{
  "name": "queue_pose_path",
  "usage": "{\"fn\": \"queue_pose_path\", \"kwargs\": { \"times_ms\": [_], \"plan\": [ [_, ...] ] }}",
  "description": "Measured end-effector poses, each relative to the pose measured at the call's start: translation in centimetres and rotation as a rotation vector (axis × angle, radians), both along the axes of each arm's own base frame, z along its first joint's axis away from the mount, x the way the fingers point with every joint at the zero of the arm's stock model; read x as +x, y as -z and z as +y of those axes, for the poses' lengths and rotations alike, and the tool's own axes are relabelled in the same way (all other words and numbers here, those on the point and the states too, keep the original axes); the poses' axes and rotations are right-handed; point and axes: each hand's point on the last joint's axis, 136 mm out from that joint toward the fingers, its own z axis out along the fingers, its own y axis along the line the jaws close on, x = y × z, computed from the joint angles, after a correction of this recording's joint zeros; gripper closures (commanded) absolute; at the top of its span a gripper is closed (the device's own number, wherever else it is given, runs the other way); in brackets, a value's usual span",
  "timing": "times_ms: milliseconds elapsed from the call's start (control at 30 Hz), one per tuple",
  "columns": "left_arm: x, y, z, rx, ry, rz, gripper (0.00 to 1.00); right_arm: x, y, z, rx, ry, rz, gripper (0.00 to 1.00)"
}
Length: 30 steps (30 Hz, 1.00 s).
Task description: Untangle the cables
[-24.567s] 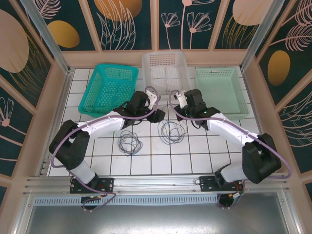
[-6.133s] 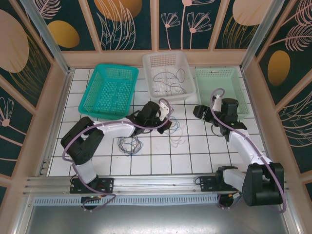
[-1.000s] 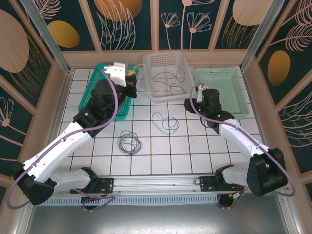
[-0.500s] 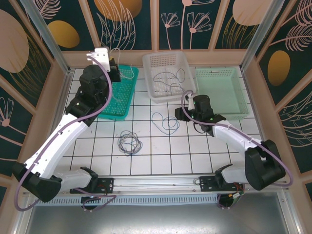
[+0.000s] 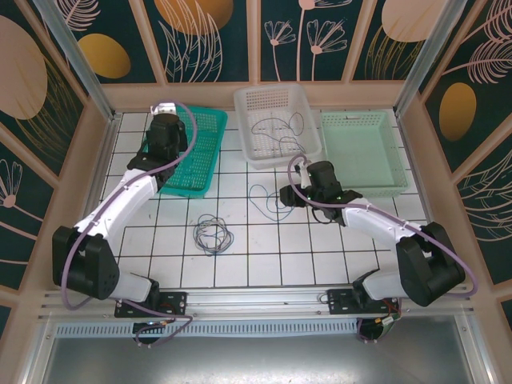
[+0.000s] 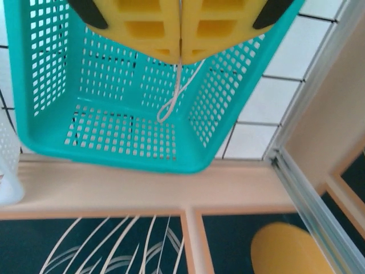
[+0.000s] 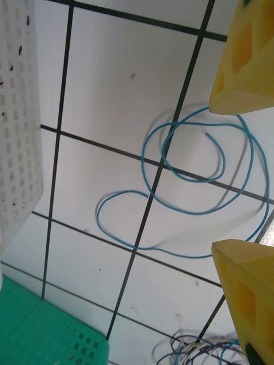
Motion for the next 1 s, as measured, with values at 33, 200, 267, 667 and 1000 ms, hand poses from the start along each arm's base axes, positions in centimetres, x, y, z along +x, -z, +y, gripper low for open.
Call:
{"fn": "queue_pose_path", "kwargs": {
  "times_ms": [33,200,267,667,1000],
  "plan": [
    [0.0,0.6,0.3,-0.01,-0.007,0.011,0.81,0.0,0.3,-0.2,-0.01,0.007,0.009,0.41],
    [0.2,2.5,0.3,-0.068,0.003,0.047,0.51,-0.4,3.2,-1.0,-0.071,0.045,0.094,0.48],
    [0.2,3.3,-0.4,-0.098,0.029,0.066,0.44,-0.7,4.6,-1.4,-0.098,0.056,0.134,0.49],
    [-3.1,-0.4,-5.4,-0.234,0.227,0.0,0.18,-0.6,6.7,-1.6,-0.147,0.072,0.205,0.61],
    [-5.7,-1.6,-7.5,-0.263,0.309,-0.031,0.16,-0.1,8.4,-1.8,-0.204,0.084,0.235,0.65]
  ]
}}
